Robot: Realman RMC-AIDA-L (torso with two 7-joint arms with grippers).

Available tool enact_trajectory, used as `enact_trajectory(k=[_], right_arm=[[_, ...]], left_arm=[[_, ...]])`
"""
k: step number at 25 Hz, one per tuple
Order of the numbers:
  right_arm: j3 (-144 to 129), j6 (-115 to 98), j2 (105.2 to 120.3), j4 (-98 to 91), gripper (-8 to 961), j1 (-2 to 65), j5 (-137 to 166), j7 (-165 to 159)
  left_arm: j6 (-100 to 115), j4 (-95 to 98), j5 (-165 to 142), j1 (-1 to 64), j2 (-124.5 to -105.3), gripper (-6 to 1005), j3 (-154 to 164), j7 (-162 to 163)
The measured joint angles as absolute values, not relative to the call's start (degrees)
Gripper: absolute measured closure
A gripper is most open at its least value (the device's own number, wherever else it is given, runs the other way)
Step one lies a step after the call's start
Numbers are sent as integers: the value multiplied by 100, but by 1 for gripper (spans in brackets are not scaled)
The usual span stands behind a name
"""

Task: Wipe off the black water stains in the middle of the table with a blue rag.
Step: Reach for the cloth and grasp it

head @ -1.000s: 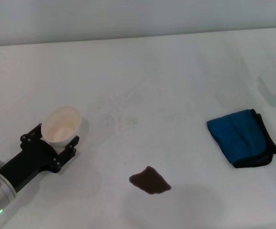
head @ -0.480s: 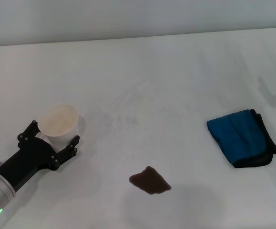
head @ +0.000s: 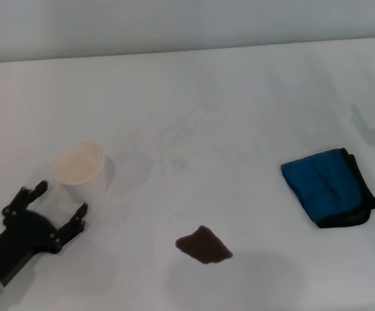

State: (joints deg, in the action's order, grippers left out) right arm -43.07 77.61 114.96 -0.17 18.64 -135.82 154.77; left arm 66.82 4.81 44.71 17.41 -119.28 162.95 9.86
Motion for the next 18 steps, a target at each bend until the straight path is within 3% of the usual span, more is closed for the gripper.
enact_trajectory(k=[11,18], right_arm=[[-4368,8014,11480,-160,88,1821,-13560,14938],[-4457,7618,11355,-1457,88,1324,-12983,11454]], left_arm=[[8388,365,5553,1039,-11884,118,16287,999],[9068,197,6160,878,-11881,120,16286,1013]])
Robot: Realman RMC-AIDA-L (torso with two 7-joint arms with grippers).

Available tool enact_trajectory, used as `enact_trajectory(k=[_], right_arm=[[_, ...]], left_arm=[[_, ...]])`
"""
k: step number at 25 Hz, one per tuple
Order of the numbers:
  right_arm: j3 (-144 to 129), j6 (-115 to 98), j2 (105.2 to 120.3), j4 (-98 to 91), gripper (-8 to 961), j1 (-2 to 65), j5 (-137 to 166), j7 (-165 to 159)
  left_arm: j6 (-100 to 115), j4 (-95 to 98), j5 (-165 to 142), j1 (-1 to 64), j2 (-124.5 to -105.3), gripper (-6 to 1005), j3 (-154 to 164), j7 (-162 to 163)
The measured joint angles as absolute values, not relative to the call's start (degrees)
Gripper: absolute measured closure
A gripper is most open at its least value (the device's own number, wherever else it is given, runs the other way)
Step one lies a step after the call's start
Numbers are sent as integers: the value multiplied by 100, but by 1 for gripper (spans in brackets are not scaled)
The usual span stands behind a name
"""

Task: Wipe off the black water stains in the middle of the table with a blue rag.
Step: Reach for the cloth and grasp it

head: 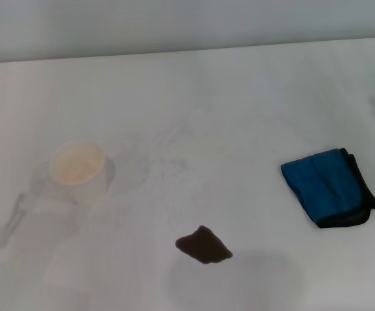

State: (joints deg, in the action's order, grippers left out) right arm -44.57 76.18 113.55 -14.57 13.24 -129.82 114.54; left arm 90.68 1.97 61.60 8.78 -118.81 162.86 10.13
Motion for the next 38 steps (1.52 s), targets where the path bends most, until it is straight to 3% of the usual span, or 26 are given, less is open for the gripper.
enact_trajectory(k=[10,14,16,19,24,26,38], right_arm=[[-4463,7794,10530,-3521,88,1380,-9743,6175],[-4434,8796,10309,-4382,91,1597,-8490,5167],[-4441,9357,10294,-4815,94,1755,-7922,4801],[-4461,9816,10500,-5761,98,1893,-6962,4197],[-4483,10279,11280,-7683,106,2109,-5070,3490],[-4674,10346,11458,-8162,111,2181,-4545,3285],[-7604,9261,11529,-8730,171,2370,-3198,1710]], left_arm=[[9154,61,6322,993,-11883,123,16286,993],[9157,61,6344,1046,-11882,123,16286,984],[9163,60,6345,1057,-11879,122,16286,983],[9199,18,6346,1092,-11874,122,16286,982],[9251,-15,6346,1120,-11874,122,16286,975],[9312,-30,6346,1158,-11874,122,16286,970],[9352,-35,6417,1203,-11874,122,16286,897]])
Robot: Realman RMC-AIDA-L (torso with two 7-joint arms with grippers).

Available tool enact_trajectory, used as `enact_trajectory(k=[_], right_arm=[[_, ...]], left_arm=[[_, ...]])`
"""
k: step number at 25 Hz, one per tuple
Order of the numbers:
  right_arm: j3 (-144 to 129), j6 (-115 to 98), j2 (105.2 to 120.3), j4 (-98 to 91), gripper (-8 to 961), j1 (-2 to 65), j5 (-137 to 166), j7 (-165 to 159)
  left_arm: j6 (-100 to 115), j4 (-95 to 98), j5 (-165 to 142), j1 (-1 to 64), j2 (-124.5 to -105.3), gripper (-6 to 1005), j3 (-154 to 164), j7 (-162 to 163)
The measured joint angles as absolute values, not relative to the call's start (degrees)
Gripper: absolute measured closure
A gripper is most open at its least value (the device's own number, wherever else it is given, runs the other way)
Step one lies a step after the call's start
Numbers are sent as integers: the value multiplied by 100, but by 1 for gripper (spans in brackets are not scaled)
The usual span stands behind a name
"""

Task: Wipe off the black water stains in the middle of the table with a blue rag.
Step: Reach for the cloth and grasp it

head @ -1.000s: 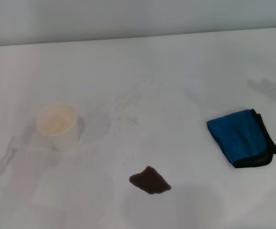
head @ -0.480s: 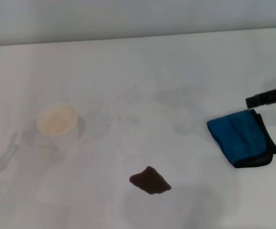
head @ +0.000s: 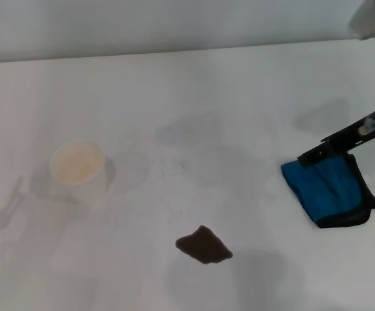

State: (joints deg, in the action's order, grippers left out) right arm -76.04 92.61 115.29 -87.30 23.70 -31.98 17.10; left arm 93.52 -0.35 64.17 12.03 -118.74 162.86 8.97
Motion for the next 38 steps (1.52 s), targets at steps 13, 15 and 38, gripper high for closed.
enact_trajectory(k=[13,15,38], right_arm=[[-8527,8711,11540,-7485,236,2866,-2348,1264],[-8541,8644,11543,-7293,246,2947,-2307,1255],[-8867,8531,11542,-6687,474,3209,-1880,1129]], left_arm=[[9347,-50,6423,1276,-11883,123,16286,896],[9342,-62,6425,1276,-11883,123,16286,896],[9324,-71,6425,1339,-11892,123,16286,896]])
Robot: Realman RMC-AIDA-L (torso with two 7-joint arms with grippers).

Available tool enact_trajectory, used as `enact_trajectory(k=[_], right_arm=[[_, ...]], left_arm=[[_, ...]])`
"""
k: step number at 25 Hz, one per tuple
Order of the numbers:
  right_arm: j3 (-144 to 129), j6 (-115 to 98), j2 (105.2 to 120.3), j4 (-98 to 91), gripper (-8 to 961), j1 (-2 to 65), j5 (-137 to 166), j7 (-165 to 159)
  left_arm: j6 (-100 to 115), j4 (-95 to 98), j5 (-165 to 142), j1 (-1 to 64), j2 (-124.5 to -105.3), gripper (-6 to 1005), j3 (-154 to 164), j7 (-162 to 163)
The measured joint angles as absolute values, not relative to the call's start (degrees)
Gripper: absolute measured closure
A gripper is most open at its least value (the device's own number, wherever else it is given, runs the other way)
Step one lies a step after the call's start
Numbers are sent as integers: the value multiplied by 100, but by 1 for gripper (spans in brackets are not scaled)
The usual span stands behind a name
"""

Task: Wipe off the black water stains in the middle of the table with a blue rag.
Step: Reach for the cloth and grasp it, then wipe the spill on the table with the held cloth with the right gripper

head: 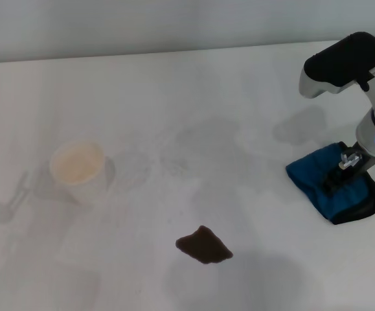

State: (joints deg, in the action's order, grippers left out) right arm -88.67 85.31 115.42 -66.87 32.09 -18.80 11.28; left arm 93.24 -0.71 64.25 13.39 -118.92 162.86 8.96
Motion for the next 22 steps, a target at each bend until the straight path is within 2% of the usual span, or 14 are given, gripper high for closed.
enact_trajectory(k=[6,11,22], right_arm=[[-9052,8538,11546,-6644,605,3229,-1802,1125],[-9082,8545,11551,-6644,765,3242,-1747,1125],[-9461,8552,11589,-6846,819,3299,-1886,1085]], left_arm=[[9315,-70,6424,1354,-11892,122,16286,894],[9315,-70,6424,1354,-11892,122,16286,890],[9315,-79,6425,1354,-11892,122,16286,887]])
